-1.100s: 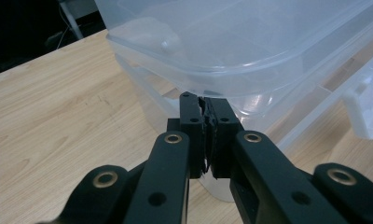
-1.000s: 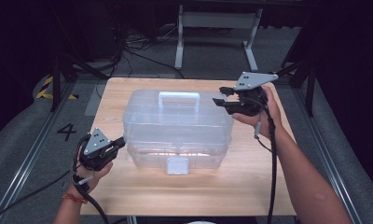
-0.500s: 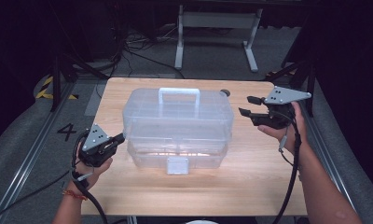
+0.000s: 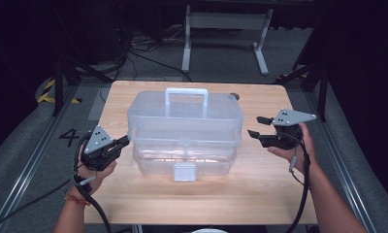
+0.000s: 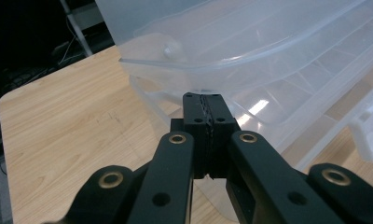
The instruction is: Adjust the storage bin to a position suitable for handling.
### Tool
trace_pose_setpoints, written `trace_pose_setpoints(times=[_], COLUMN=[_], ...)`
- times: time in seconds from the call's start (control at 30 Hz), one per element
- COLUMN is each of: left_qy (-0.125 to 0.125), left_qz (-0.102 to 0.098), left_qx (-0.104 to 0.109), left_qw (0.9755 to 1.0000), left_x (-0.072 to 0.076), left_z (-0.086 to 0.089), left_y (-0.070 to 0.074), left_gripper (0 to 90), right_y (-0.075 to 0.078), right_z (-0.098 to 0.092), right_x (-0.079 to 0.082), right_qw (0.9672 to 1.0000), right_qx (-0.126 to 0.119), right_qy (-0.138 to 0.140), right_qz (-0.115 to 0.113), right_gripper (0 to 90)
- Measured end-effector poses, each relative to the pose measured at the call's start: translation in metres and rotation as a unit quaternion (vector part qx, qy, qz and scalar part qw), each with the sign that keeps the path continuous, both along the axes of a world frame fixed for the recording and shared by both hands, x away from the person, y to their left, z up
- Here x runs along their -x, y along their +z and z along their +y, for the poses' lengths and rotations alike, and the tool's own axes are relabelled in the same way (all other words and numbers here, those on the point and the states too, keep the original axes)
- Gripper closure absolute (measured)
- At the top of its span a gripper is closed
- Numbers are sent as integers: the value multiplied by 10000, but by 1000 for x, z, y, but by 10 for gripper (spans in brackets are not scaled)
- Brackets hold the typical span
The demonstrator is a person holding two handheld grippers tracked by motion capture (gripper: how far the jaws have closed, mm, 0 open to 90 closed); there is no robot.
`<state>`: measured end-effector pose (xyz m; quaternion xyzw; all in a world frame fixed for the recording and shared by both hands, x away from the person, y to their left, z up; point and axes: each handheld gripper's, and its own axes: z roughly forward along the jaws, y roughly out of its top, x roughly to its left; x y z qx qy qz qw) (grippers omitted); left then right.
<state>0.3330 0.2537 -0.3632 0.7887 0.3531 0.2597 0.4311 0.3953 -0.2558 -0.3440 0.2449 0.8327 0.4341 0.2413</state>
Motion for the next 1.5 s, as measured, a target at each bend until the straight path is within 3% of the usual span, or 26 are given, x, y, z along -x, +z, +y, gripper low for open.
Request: trace_pose_setpoints(times=[0.17,0.3,0.57,0.93,1.3,1.5], left_qy=[6,15,-9,-57,-22,14], left_qz=[-3,15,6,-89,84,159], left_qx=[-15,-13,-29,-41,-88,-137], left_qw=[10000,10000,10000,9999,9999,9998], left_x=[-1,-2,-4,-4,-1,1], left_z=[-1,-2,-2,-2,4,9], left_y=[2,3,6,8,-4,-11], left_gripper=[896,895,895,871,837,825], right_y=[-15,-18,-18,-18,-12,-6], right_z=[7,15,25,26,27,30], right_x=[3,6,8,6,4,0], right_qw=[9999,9998,9992,9979,9962,9939], right_qx=[59,-22,-229,-452,-585,-794], right_qy=[98,174,179,108,-13,-82], right_qz=[67,-12,-287,-452,-651,-762], right_gripper=[416,410,429,446,462,520])
